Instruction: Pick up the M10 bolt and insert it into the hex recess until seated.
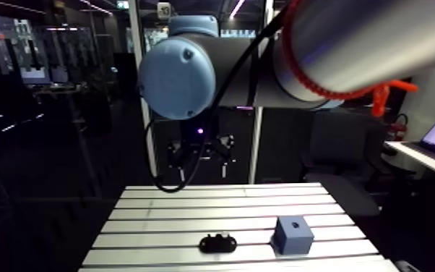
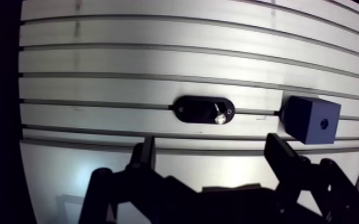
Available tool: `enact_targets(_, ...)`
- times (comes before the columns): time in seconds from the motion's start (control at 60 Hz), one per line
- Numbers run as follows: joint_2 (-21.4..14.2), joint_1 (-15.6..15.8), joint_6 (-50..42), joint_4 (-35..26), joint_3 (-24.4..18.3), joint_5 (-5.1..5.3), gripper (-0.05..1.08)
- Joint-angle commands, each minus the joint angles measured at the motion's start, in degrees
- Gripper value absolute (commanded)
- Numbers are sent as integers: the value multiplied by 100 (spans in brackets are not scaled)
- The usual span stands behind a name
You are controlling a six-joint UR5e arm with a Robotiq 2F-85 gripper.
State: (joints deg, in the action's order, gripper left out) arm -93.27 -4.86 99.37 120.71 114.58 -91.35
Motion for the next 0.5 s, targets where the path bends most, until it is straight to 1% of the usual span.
enact_targets(0.017, -29, -401, 351, 518, 517, 25, 1)
enact_targets(0.133, -5, -488, 543, 522, 653, 33, 1)
enact_targets(0.25, 65, -514, 630, 528, 691, 43, 1)
enact_targets(0.283, 75, -538, 639, 529, 716, 58, 1)
enact_targets(0.317, 100, -599, 649, 544, 736, 141, 1)
enact_targets(0.333, 100, -599, 649, 544, 736, 141, 1)
enact_targets(0.35, 118, -611, 649, 569, 752, 185, 1)
enact_targets(0.367, 118, -611, 649, 569, 752, 185, 1)
enact_targets(0.383, 128, -627, 657, 610, 785, 214, 1)
enact_targets(0.5, 153, -723, 667, 798, 898, 227, 1)
